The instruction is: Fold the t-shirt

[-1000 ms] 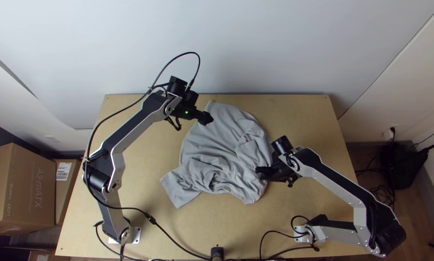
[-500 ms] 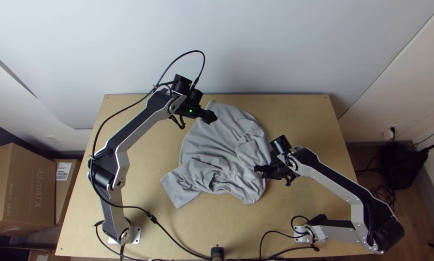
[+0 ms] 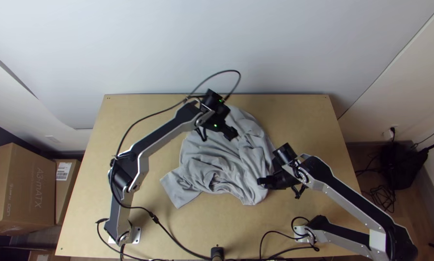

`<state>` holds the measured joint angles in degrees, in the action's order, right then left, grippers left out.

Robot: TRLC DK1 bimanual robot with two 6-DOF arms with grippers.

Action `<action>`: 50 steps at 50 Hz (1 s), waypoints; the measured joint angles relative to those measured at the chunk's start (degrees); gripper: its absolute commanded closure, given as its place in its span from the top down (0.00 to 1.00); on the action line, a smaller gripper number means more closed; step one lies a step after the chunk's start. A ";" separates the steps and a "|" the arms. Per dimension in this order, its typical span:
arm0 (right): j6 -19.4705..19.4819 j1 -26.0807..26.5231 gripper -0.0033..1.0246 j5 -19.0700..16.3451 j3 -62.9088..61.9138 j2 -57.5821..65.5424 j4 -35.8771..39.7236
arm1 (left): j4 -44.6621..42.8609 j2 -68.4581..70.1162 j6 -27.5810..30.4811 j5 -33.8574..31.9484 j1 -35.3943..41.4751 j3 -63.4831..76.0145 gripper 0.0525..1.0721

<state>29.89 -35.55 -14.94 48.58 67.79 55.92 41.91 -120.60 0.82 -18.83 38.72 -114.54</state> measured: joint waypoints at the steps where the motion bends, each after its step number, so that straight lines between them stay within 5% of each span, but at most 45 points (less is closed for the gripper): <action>1: -0.07 -0.76 0.03 -0.17 0.00 -0.11 0.39 | -0.04 -0.26 0.26 0.00 0.70 0.00 0.95; 12: -2.91 -9.86 0.03 -0.55 -2.49 -1.55 0.50 | -3.41 -3.85 0.74 1.81 6.14 -0.20 0.95; 34: -10.56 -15.32 0.03 -1.90 -3.67 -10.73 -0.17 | -7.63 -18.12 -1.07 7.80 6.93 -9.99 0.94; 37: -10.97 -16.37 0.03 -2.40 -4.24 -11.52 -0.44 | -8.37 -19.39 -1.29 7.98 6.93 -11.63 0.76; 42: -11.15 -16.90 0.03 -2.49 -5.53 -11.78 -0.76 | -9.64 -20.17 -2.14 7.98 6.93 -12.63 0.06; 50: -12.66 -11.91 0.03 -2.71 -6.32 -11.89 -1.36 | -12.72 -20.20 -4.61 7.96 6.19 -12.72 0.02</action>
<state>17.23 -47.46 -17.65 42.26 55.90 54.57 29.19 -140.79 -3.79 -10.87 44.91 -127.26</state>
